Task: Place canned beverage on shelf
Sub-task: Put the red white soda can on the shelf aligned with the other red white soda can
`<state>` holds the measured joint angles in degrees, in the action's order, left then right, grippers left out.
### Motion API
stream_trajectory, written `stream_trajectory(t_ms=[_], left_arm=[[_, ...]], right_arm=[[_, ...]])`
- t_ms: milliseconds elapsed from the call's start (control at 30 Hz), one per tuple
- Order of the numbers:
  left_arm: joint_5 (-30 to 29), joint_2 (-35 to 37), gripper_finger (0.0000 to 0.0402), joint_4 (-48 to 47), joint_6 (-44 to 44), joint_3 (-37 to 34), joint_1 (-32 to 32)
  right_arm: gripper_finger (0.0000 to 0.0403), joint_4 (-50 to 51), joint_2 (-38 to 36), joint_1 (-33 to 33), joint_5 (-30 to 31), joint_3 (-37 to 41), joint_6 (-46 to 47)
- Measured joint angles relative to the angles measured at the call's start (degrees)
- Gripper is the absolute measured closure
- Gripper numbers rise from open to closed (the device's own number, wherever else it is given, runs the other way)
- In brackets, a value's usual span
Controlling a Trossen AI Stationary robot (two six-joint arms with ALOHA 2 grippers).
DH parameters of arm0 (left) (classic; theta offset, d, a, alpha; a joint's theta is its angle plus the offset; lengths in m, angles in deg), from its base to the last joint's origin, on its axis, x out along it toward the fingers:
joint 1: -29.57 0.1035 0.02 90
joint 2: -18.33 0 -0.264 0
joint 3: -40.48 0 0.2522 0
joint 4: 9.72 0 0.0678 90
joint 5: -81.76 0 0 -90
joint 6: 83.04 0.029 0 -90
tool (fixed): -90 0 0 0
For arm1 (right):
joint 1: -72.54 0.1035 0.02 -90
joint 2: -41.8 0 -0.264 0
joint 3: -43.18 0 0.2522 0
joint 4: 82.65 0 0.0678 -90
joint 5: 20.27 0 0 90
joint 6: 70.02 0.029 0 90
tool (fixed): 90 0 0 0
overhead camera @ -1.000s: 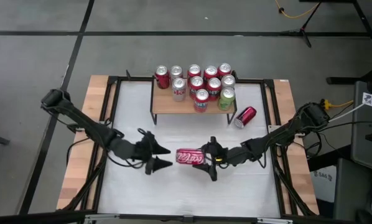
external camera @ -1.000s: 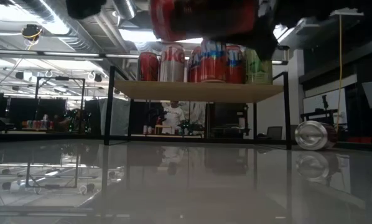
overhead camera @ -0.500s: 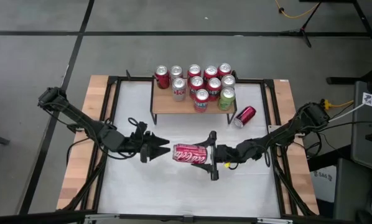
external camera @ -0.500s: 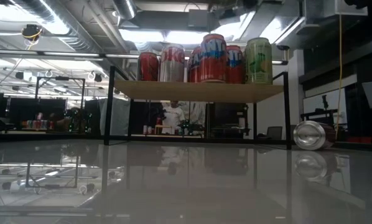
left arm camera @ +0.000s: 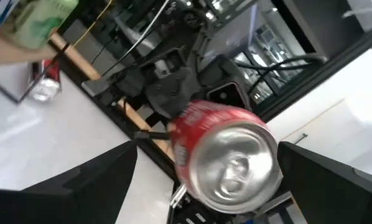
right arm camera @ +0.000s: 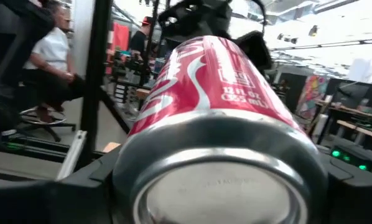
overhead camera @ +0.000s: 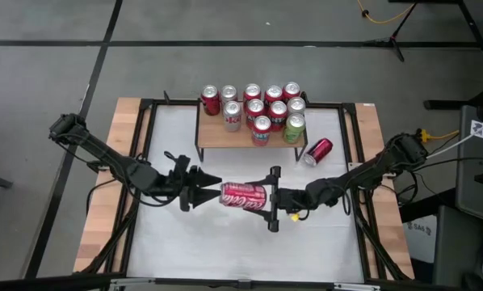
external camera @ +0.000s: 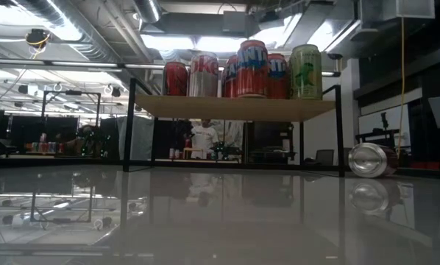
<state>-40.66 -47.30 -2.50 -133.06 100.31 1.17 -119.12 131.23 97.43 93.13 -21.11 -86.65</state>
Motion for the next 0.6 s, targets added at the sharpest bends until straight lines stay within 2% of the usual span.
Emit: stream_trajectory(t_ms=[167,300,600], left_arm=[[0.1,0.0,0.0017,2.4,5.4,0.0,0.0],[0.1,-0.1,0.0017,2.0,5.7,0.0,0.0],[0.7,-4.3,0.0017,4.5,5.7,0.0,0.4]], right_arm=[[0.0107,1.3,0.0,-1.5,-1.3,-0.3,2.0],[0.0107,1.0,0.0,-1.9,-3.6,-0.3,2.8],[0.0107,1.4,0.0,-2.0,-2.9,-0.2,3.2]])
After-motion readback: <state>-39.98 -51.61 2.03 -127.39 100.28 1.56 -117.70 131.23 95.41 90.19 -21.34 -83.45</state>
